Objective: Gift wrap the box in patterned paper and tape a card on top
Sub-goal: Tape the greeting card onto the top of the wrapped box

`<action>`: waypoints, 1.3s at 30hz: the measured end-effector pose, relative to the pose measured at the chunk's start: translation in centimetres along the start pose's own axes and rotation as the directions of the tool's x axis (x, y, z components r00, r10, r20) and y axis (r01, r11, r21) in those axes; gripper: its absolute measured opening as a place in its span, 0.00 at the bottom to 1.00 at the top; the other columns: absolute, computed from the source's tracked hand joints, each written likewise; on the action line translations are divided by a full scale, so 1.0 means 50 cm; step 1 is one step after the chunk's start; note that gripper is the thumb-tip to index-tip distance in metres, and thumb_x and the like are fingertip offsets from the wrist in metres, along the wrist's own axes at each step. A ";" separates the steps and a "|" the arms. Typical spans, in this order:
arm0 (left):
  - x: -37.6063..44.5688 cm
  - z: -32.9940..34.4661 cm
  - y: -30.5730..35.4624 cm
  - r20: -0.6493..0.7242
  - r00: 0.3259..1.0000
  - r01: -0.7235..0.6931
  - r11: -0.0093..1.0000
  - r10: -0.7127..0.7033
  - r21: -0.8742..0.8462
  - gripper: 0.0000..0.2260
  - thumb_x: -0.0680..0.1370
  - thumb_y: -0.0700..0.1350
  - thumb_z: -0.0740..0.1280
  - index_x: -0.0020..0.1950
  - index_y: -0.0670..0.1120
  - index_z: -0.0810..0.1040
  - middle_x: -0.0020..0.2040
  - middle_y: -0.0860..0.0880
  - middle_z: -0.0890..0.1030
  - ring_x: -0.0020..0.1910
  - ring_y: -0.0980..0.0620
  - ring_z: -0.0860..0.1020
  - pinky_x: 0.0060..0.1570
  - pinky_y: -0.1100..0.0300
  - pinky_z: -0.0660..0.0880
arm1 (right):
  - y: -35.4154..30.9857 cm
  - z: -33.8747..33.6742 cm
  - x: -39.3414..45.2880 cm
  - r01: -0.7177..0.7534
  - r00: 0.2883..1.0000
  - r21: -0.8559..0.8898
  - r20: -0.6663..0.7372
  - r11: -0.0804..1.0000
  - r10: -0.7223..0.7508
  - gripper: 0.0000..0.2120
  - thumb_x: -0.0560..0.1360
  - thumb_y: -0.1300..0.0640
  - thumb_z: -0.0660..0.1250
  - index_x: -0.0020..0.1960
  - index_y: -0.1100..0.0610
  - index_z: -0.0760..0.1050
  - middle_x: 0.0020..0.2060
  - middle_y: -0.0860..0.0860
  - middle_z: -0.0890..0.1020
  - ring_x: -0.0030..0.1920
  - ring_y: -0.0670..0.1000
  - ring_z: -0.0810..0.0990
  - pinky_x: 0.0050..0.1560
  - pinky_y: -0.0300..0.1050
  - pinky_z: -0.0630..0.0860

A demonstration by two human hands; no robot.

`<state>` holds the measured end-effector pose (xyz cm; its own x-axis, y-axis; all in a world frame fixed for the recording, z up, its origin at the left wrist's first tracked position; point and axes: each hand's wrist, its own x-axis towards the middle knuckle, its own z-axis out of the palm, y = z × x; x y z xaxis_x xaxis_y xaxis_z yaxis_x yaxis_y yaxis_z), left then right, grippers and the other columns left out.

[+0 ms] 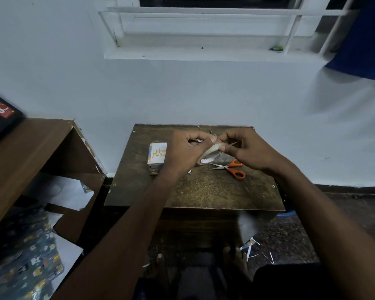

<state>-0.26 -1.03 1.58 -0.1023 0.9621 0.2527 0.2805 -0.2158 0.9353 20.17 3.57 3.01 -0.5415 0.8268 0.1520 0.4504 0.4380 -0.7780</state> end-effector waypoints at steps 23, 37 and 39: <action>0.003 -0.010 0.000 0.157 0.986 0.072 0.989 -0.052 -0.128 0.11 0.78 0.37 0.76 0.59 0.45 0.85 0.49 0.50 0.89 0.49 0.57 0.85 0.53 0.61 0.82 | 0.042 0.056 0.016 -0.110 0.989 -0.305 -0.126 0.946 0.074 0.12 0.73 0.63 0.76 0.33 0.60 0.78 0.28 0.54 0.80 0.31 0.53 0.76 0.35 0.48 0.72; 0.002 -0.003 0.012 0.136 0.989 -0.071 0.992 0.057 0.103 0.14 0.77 0.39 0.77 0.60 0.49 0.83 0.39 0.51 0.87 0.44 0.53 0.86 0.53 0.62 0.79 | 0.043 0.012 -0.001 -0.300 0.934 -0.628 -0.042 0.718 0.353 0.19 0.70 0.66 0.74 0.33 0.44 0.73 0.41 0.46 0.82 0.45 0.51 0.81 0.42 0.44 0.74; 0.004 -0.004 0.015 0.120 0.991 -0.077 0.989 0.061 0.129 0.13 0.77 0.37 0.76 0.60 0.49 0.83 0.38 0.51 0.87 0.44 0.52 0.86 0.48 0.67 0.77 | 0.039 0.021 -0.008 -0.299 0.924 -0.665 -0.024 0.684 0.381 0.17 0.72 0.66 0.72 0.36 0.45 0.73 0.44 0.48 0.81 0.47 0.53 0.80 0.43 0.45 0.73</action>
<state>-0.23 -1.03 2.39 0.0307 0.9602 0.2777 0.4082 -0.2656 0.8734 20.52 3.72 0.82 -0.3118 0.9396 -0.1414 0.9424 0.2867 -0.1725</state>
